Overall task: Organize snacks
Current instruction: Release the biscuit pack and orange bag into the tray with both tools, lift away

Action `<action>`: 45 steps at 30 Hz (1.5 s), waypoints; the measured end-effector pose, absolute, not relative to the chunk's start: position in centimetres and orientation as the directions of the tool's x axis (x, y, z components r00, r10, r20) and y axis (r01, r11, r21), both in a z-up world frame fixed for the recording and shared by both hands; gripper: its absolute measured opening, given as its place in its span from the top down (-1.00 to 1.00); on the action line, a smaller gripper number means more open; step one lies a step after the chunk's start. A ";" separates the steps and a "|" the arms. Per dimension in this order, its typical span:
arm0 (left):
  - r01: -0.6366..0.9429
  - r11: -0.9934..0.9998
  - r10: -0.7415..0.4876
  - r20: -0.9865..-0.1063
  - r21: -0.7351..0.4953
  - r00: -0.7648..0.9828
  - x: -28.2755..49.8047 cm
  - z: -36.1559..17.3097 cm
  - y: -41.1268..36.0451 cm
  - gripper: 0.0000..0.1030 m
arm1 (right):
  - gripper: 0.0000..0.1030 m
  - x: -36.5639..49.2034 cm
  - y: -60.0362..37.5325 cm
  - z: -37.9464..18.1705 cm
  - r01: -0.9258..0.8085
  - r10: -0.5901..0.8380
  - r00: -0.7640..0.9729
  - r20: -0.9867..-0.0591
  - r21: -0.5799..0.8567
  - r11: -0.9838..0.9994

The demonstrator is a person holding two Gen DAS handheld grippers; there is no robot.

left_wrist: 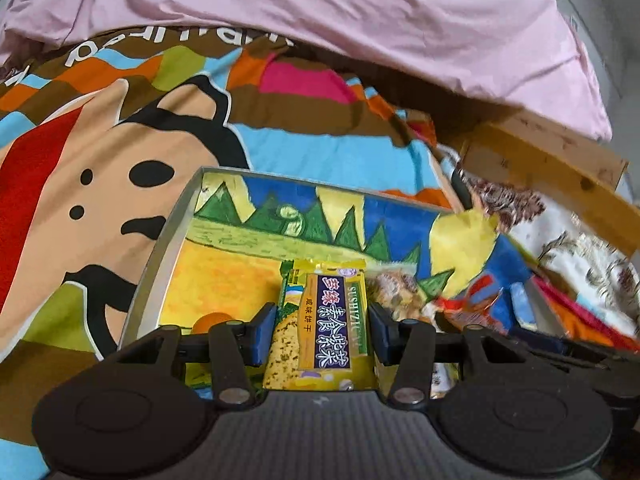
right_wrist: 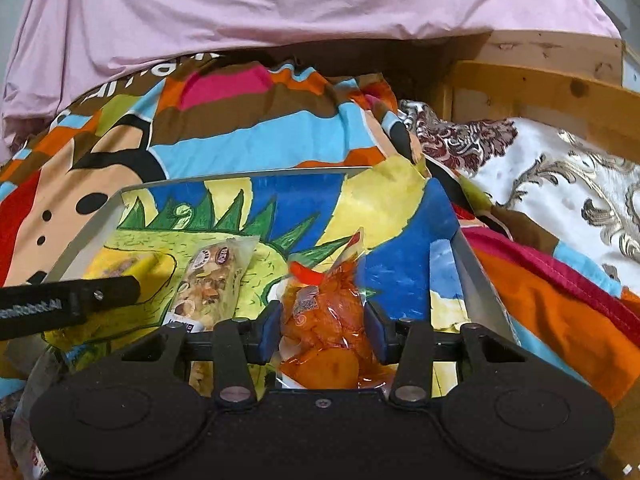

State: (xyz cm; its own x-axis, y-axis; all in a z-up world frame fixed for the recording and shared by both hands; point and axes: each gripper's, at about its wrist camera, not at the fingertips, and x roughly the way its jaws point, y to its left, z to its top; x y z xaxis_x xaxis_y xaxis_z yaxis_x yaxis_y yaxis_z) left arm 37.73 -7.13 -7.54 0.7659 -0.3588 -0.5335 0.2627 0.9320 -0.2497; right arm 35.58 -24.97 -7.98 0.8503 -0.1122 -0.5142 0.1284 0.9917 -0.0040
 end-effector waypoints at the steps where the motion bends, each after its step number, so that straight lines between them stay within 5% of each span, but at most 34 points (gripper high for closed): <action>1: 0.259 0.932 -0.358 -0.542 -0.252 0.761 37.9 -7.7 -7.2 -0.02 | 0.08 35.6 -24.9 -8.0 0.125 -0.111 0.850 -0.515 -0.006 0.992; 6: 0.255 0.926 -0.372 -0.565 -0.278 0.737 38.2 -8.4 -7.0 -0.06 | 0.01 35.5 -25.0 -7.8 0.121 -0.101 0.849 -0.519 0.004 0.993; 11: 0.252 0.917 -0.389 -0.552 -0.310 0.738 37.9 -8.1 -6.5 -0.37 | -0.16 34.8 -25.3 -7.1 0.135 -0.106 0.854 -0.510 0.020 0.991; 16: 0.248 0.921 -0.376 -0.516 -0.302 0.769 36.8 -6.4 -6.1 -0.65 | -0.57 32.9 -25.9 -4.6 0.156 -0.117 0.886 -0.449 0.052 0.986; 24: 0.224 0.934 -0.328 -0.424 -0.278 0.844 33.4 -1.9 -4.3 -0.98 | -0.97 28.1 -26.4 -0.1 0.152 -0.120 0.939 -0.322 0.076 0.985; 45: 0.184 0.971 -0.225 -0.340 -0.150 0.913 18.3 2.5 -1.6 -0.99 | -0.99 12.6 -23.3 3.1 0.070 -0.084 0.980 -0.181 -0.079 0.994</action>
State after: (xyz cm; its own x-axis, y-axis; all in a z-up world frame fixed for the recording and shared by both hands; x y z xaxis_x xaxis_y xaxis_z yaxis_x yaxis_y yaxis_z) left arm 18.26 -1.63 2.55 0.9128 -0.2255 -0.3405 0.1841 0.9714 -0.1498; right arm 12.61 -23.32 3.11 0.9799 -0.0838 -0.1811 0.0704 0.9944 -0.0793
